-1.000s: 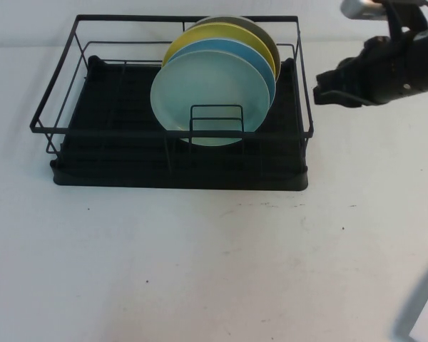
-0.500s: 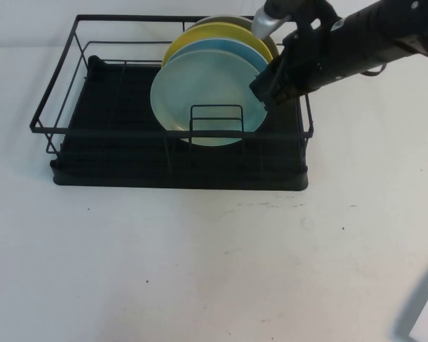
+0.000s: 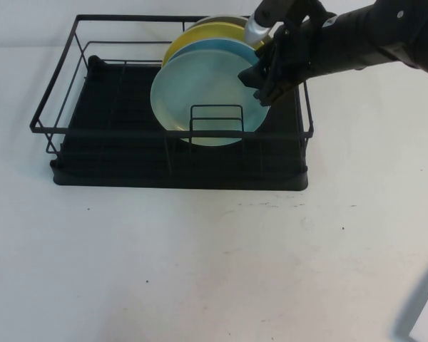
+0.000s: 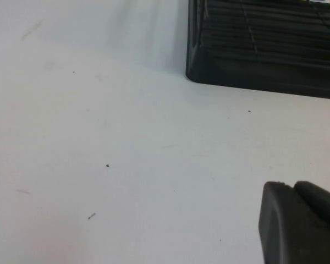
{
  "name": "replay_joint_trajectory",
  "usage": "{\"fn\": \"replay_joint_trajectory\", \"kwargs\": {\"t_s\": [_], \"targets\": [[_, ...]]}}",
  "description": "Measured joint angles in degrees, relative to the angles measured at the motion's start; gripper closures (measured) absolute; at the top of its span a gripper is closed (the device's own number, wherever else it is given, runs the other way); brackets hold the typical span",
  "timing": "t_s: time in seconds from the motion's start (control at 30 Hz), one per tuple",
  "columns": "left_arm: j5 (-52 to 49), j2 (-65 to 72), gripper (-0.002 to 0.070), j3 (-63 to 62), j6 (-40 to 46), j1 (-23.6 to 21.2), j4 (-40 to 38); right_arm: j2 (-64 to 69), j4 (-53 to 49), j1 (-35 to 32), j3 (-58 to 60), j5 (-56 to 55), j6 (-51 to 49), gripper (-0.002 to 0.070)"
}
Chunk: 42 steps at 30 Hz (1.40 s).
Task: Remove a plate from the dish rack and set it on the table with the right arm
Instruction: Grasp the plate from the shelf
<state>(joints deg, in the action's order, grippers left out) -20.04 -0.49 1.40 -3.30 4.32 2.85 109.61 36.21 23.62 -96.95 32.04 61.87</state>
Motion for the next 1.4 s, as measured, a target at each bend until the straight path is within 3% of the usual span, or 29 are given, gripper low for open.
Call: {"fn": "replay_joint_trajectory", "kwargs": {"t_s": [1.4], "targets": [[0.00,0.00,0.0679,0.00,0.00,0.00,0.00,7.07,2.01,0.51,-2.01,-9.78,4.92,0.0327]]}}
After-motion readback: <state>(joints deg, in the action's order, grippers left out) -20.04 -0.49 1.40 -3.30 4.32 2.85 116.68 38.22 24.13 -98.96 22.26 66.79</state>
